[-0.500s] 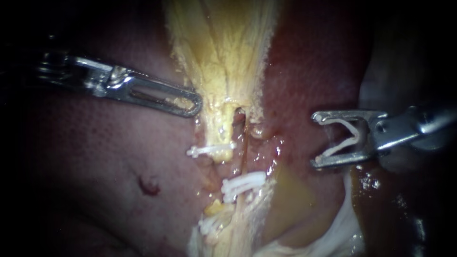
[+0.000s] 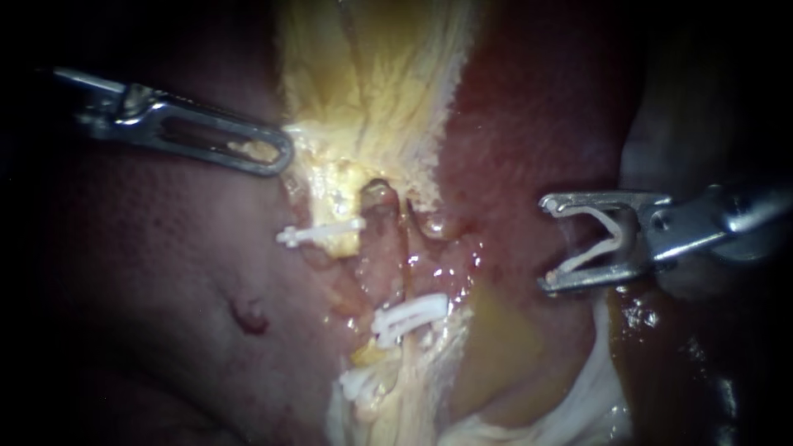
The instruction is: Clipping third clip right tube
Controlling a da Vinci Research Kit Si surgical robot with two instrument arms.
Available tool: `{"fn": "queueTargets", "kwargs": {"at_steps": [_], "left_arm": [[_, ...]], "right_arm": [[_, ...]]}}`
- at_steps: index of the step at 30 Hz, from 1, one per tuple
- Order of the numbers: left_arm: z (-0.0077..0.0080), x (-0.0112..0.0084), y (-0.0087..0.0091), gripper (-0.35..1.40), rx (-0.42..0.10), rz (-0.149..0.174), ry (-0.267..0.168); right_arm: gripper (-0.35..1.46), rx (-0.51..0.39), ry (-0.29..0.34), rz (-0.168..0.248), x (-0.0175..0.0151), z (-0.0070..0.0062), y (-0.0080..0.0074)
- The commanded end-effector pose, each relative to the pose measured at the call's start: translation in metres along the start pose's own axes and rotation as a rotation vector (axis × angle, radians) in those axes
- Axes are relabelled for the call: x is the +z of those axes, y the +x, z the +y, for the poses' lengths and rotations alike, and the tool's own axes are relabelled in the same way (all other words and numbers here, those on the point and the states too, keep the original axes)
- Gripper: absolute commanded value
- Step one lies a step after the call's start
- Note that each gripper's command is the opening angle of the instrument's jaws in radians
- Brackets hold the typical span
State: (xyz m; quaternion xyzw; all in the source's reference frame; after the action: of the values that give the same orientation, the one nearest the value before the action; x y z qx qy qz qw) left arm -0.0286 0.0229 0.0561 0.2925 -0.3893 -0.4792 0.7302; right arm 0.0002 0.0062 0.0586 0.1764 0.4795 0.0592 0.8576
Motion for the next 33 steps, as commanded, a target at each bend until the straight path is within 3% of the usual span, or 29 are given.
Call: {"fn": "queueTargets", "kwargs": {"at_steps": [1, 9, 19, 26, 33], "left_arm": [[-0.0001, 0.0000, 0.0000, -0.35, -0.001, -0.001, 0.001], [-0.0001, 0.0003, 0.0002, -0.35, 0.000, -0.003, -0.001], [0.0000, 0.0004, 0.0004, -0.35, 0.001, -0.003, -0.002], [0.0000, 0.0005, 0.0005, -0.35, 0.001, -0.004, -0.002], [0.0000, 0.0005, 0.0005, -0.35, 0.001, -0.004, -0.002]], "right_arm": [[0.50, 0.000, 0.002, 0.000, 0.0001, 0.0000, 0.0001], [0.50, 0.023, 0.040, 0.015, 0.0020, -0.0001, 0.0010], [0.50, 0.163, 0.091, 0.047, 0.0090, 0.0005, 0.0007], [0.50, 0.260, 0.101, 0.097, 0.0135, 0.0032, -0.0009], [0.49, 0.326, 0.098, 0.107, 0.0148, 0.0056, -0.0025]]}}
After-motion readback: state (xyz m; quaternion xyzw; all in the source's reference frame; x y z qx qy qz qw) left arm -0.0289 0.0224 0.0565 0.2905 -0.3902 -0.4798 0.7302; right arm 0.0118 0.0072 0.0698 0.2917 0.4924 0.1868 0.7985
